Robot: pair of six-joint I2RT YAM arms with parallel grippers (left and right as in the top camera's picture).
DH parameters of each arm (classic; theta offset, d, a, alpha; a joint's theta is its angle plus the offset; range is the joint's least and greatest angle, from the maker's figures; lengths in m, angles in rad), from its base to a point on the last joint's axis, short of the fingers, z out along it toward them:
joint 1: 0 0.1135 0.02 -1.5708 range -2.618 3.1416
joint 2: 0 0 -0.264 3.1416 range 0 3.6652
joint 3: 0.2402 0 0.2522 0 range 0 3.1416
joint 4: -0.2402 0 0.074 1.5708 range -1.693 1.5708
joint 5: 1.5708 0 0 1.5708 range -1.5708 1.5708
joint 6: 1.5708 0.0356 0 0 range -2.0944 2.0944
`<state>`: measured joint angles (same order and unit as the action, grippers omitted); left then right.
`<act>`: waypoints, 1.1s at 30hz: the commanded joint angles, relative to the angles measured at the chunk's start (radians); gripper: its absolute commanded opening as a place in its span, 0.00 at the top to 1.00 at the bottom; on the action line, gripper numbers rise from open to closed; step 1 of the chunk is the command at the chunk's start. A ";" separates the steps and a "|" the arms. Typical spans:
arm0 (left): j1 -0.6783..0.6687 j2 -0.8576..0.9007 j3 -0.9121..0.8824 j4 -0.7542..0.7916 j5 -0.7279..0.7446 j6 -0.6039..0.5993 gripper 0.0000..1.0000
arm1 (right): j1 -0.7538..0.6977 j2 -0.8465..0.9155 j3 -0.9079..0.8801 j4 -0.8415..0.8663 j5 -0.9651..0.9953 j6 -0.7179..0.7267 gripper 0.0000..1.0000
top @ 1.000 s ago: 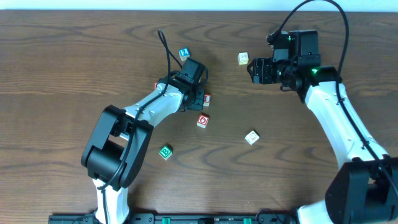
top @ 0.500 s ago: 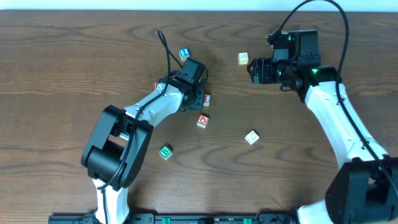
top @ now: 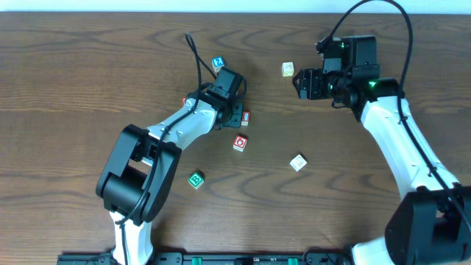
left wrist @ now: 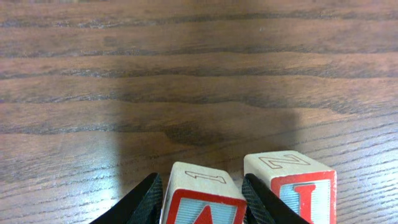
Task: Spell out Ai2
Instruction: 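Set the A block left of the I block and open left gripper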
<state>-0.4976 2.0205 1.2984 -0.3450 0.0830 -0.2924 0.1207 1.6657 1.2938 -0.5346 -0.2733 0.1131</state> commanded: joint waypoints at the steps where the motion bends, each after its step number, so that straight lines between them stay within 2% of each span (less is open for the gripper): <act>1: 0.000 0.013 0.016 0.003 -0.056 -0.031 0.57 | -0.002 0.001 0.021 -0.001 -0.005 -0.013 0.27; 16: 0.000 0.013 0.058 0.025 -0.067 -0.037 0.52 | 0.005 0.001 0.021 -0.002 -0.005 -0.014 0.27; 21: 0.004 0.013 0.126 0.024 -0.171 -0.031 0.51 | 0.005 0.001 0.021 -0.001 -0.005 -0.014 0.27; 24: 0.015 0.013 0.185 0.030 -0.240 -0.021 0.45 | 0.005 0.001 0.021 0.003 -0.009 -0.014 0.27; 26: 0.028 0.013 0.214 0.052 -0.291 -0.022 0.44 | 0.012 0.001 0.021 0.023 -0.020 -0.014 0.27; 33: 0.113 0.016 0.220 0.181 -0.288 -0.066 0.41 | 0.051 0.001 0.021 0.108 -0.022 -0.014 0.26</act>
<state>-0.4210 2.0216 1.5043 -0.1932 -0.1757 -0.3252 0.1577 1.6657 1.2949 -0.4385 -0.2825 0.1120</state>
